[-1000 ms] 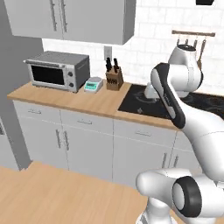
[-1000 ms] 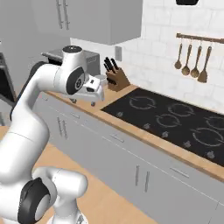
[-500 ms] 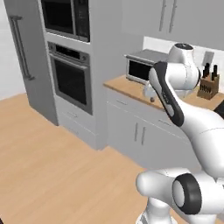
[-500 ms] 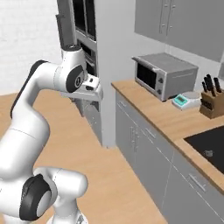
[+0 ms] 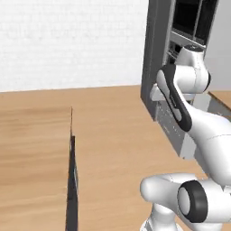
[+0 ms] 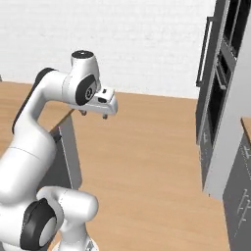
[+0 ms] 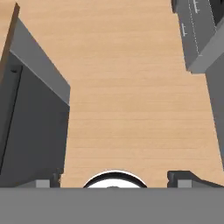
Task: Navigate to the sink.
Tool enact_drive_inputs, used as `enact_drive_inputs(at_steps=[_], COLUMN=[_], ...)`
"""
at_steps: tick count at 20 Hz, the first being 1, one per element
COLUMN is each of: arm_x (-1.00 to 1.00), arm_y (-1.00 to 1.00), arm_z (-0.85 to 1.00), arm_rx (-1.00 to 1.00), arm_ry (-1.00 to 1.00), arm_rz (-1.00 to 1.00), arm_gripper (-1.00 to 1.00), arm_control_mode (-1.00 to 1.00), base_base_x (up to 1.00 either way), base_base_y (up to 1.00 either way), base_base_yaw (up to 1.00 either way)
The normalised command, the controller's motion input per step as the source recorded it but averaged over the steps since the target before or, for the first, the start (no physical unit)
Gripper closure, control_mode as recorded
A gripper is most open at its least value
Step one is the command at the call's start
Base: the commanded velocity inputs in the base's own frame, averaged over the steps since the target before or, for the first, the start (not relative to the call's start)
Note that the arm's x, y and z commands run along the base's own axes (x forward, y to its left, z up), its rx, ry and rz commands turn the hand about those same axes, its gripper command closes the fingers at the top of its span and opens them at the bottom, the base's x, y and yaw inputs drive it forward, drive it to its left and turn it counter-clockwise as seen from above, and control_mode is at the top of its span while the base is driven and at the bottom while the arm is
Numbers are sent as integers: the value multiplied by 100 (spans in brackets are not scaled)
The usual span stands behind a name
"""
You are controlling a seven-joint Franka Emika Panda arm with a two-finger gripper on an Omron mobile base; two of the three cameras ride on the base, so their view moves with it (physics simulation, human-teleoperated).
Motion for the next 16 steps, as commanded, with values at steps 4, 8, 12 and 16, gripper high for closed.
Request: enact_drive_inputs(at_steps=[4, 8, 12, 16], arm_x=[0, 0, 0, 0], arm_y=[0, 0, 0, 0], arm_z=[0, 0, 0, 0], arm_rx=[0, 0, 0, 0], arm_ry=[0, 0, 0, 0], arm_rz=[0, 0, 0, 0], arm_gripper=[-100, -100, -100, -100], arm_control_mode=[100, 100, 100, 100], base_base_x=[49, 57, 35, 24], base_base_y=[-11, -16, -16, -26], base_base_yaw=[84, 78, 83, 83])
